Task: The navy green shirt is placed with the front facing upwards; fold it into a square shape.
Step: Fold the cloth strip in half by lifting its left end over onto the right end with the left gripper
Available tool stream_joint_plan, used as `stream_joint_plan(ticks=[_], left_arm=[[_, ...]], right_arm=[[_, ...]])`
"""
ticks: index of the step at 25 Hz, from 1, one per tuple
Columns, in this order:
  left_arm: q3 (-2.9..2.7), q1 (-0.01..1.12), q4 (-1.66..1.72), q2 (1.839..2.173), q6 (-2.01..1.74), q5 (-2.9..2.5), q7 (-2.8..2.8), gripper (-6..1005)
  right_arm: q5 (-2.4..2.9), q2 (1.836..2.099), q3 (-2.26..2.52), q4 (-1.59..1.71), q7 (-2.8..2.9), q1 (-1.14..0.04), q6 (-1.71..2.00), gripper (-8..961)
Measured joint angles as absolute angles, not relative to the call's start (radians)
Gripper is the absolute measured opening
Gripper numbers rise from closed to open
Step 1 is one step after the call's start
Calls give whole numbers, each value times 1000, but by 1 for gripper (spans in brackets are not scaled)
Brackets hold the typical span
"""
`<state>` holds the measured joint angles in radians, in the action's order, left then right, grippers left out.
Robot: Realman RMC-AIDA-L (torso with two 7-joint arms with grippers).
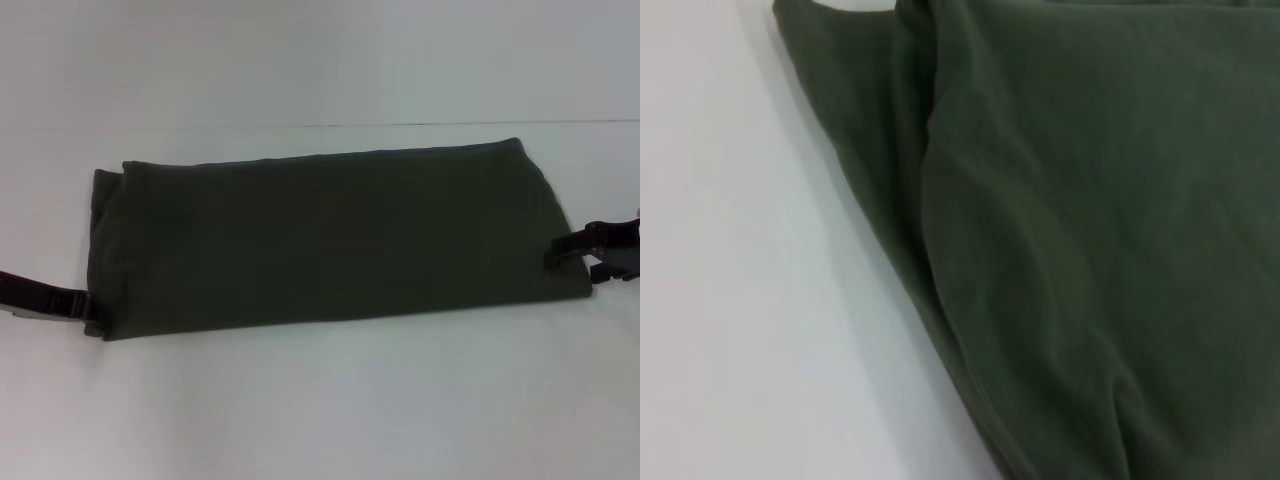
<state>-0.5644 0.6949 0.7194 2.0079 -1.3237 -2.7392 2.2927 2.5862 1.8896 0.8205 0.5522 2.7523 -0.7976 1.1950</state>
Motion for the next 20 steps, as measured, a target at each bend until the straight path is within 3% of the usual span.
stream_joint_plan(ticks=[20], left_arm=[[-564,696,719,2009,-1324,-2727,2289,41]], right_arm=[[2586,1917,827,552,2752,-797,1168,785]])
